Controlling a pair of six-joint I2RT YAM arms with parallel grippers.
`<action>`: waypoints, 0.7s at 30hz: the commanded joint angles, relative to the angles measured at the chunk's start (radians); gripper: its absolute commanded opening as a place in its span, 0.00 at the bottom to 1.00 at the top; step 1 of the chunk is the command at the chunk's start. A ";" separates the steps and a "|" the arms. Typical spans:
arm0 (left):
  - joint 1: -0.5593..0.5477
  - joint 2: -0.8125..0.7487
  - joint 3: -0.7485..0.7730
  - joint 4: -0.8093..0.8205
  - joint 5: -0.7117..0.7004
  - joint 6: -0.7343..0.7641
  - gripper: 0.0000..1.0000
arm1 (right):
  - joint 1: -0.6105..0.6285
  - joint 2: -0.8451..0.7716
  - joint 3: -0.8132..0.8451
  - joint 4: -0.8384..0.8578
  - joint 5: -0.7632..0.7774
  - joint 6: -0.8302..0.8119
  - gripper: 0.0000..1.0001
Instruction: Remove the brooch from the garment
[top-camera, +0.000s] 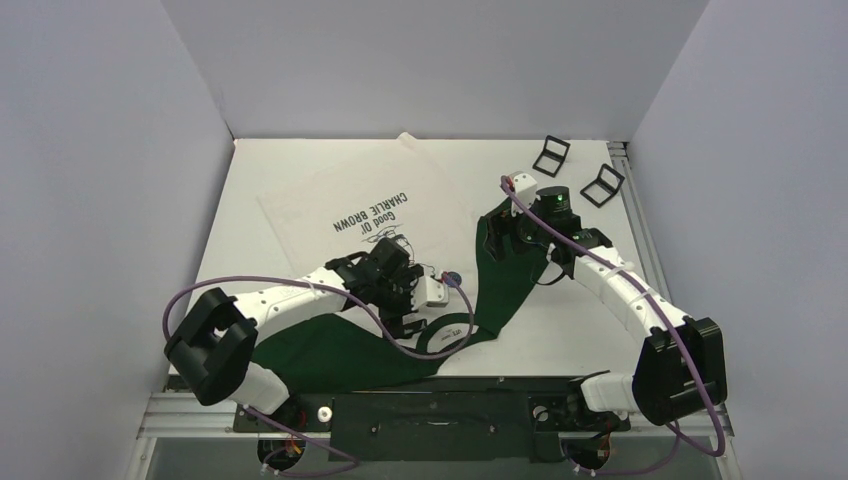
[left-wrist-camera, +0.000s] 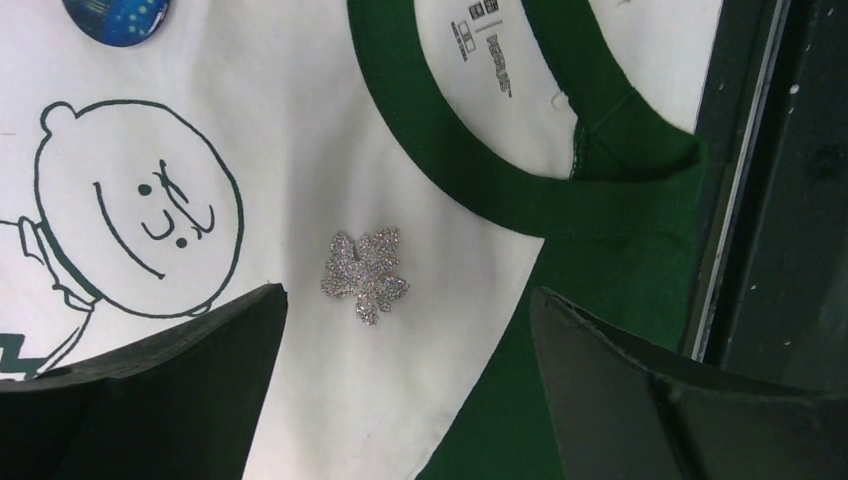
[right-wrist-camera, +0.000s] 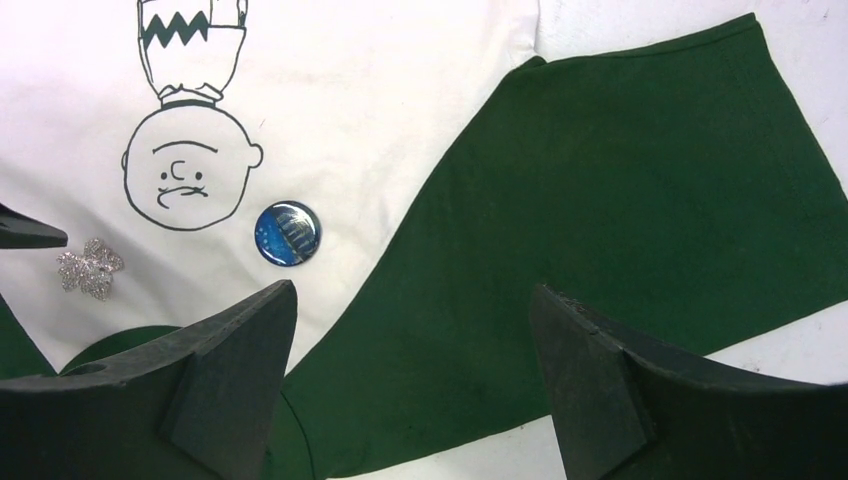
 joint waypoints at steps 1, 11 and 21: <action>-0.047 0.009 -0.015 0.051 -0.050 0.021 0.85 | 0.007 0.006 -0.010 0.058 -0.012 0.021 0.82; -0.095 0.008 -0.073 0.148 -0.185 0.017 0.62 | 0.007 0.039 0.005 0.032 -0.065 0.003 0.82; -0.090 0.027 -0.083 0.235 -0.305 -0.003 0.48 | 0.006 0.041 0.005 0.020 -0.077 -0.007 0.82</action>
